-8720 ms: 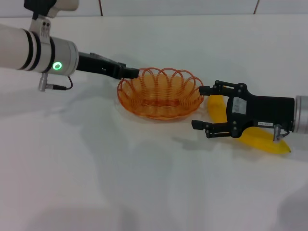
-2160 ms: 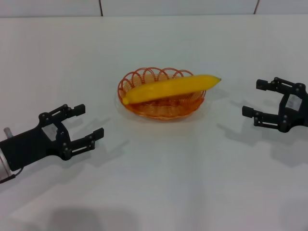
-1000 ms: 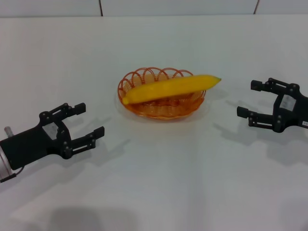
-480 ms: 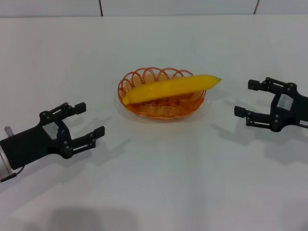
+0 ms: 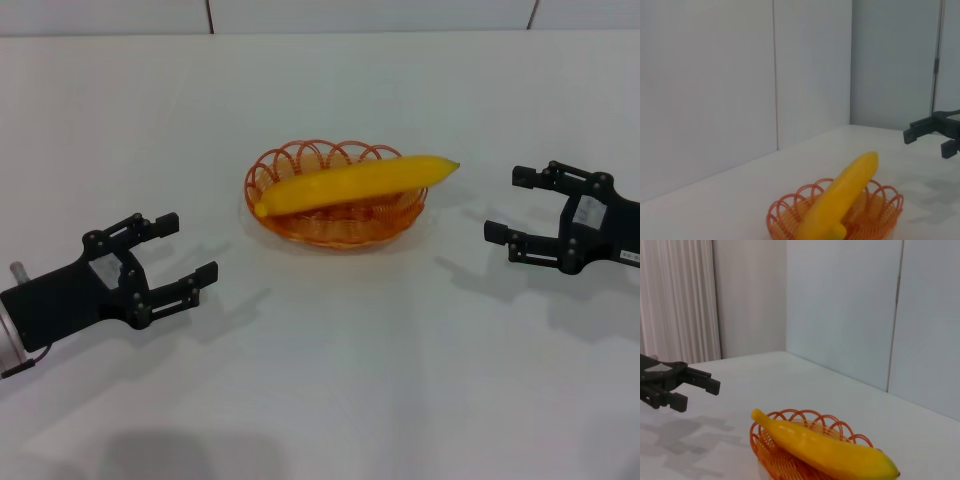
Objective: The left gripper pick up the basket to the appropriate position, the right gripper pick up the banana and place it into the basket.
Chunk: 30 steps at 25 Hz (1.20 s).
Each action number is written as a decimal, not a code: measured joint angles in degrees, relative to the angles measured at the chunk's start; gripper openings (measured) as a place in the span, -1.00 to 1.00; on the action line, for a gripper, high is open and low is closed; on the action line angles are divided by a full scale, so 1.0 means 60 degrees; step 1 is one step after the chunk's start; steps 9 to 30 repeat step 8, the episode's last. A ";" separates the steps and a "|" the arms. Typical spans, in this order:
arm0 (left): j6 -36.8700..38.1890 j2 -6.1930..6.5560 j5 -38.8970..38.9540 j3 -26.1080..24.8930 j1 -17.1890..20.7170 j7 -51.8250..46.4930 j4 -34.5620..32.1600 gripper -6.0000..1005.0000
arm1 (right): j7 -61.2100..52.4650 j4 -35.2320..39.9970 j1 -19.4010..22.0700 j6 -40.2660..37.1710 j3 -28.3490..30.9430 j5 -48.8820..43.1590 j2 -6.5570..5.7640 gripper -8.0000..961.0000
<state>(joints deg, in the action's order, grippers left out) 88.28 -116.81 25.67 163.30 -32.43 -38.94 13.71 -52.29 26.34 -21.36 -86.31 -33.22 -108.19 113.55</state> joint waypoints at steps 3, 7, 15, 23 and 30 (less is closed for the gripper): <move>-0.0006 0.0000 0.0000 0.0000 0.0000 0.0000 -0.0001 0.63 | 0.0000 0.0002 0.0000 0.0000 0.0000 0.0000 0.0000 0.73; -0.0006 0.0000 0.0000 0.0000 0.0000 0.0000 -0.0001 0.63 | 0.0000 0.0005 -0.0001 0.0000 0.0000 0.0000 0.0000 0.73; -0.0007 0.0000 0.0000 0.0000 0.0000 0.0000 -0.0001 0.63 | -0.0001 0.0005 0.0000 0.0000 0.0000 0.0000 0.0000 0.73; -0.0007 0.0000 0.0000 0.0000 0.0000 0.0000 -0.0001 0.63 | -0.0001 0.0005 0.0000 0.0000 0.0000 0.0000 0.0000 0.73; -0.0007 0.0000 0.0000 0.0000 0.0000 0.0000 -0.0001 0.63 | -0.0001 0.0005 0.0000 0.0000 0.0000 0.0000 0.0000 0.73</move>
